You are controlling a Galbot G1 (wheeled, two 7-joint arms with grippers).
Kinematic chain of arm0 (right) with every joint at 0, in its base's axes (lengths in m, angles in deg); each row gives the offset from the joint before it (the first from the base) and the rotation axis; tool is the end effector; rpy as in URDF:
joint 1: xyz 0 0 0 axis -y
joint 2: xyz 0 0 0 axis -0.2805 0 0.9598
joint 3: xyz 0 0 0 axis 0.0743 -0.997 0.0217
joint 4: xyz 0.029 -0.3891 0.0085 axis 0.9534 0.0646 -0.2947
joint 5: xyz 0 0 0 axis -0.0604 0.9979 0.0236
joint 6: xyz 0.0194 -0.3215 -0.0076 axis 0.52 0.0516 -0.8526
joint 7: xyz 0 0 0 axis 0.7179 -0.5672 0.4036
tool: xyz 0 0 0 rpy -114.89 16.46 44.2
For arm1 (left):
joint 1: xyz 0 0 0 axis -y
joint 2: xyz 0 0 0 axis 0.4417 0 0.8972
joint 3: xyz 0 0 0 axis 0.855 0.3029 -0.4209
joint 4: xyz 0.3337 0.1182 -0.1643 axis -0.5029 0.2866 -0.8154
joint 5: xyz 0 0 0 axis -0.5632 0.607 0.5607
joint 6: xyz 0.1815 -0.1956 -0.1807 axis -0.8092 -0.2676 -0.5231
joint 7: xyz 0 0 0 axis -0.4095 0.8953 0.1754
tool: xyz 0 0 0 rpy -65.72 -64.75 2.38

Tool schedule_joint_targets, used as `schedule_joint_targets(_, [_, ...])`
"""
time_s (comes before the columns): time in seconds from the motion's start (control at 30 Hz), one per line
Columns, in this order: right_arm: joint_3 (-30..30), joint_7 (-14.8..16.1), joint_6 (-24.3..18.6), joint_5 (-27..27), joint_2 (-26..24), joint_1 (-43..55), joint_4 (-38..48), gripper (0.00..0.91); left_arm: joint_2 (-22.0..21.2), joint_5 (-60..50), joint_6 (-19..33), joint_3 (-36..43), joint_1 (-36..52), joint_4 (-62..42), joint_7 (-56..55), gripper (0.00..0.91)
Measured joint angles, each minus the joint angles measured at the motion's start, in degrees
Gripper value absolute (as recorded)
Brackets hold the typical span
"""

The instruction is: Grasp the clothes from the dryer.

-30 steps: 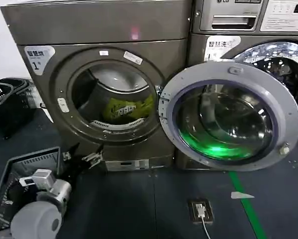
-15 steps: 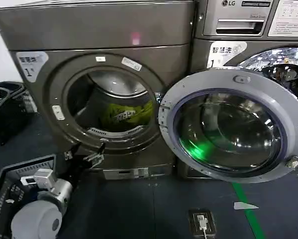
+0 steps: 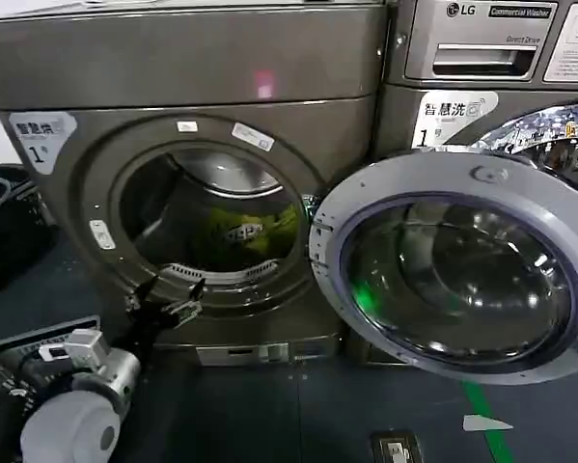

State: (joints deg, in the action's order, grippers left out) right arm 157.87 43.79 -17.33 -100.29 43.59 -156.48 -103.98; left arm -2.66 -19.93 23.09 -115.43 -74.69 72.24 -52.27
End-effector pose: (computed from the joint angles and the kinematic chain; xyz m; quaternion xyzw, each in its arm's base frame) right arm -0.1677 -0.4126 0.0931 0.4710 0.8104 -0.1680 0.3053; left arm 0.2084 0.0802 -0.2114 -0.0746 -0.9946 0.0160 0.0710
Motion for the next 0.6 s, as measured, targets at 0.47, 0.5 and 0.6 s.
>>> schedule_joint_targets(0.47, [2.06, 1.53, 2.75, 4.22, 0.72, -1.65, -1.11, 0.907, 0.39, 0.42, 1.15, 0.74, 2.82, -2.24, 0.26, 0.907])
schedule_joint_targets(0.5, [2.25, 1.53, 2.73, 4.59, 0.68, -1.94, -1.08, 0.907, 0.46, 0.34, 1.34, 0.93, 3.26, -2.59, 0.26, 0.907])
schedule_joint_targets(0.6, [2.84, 1.33, 2.51, 5.19, 0.19, -2.9, -0.76, 0.907, 0.76, 0.05, 1.97, 1.87, 5.02, -4.28, 0.05, 0.907])
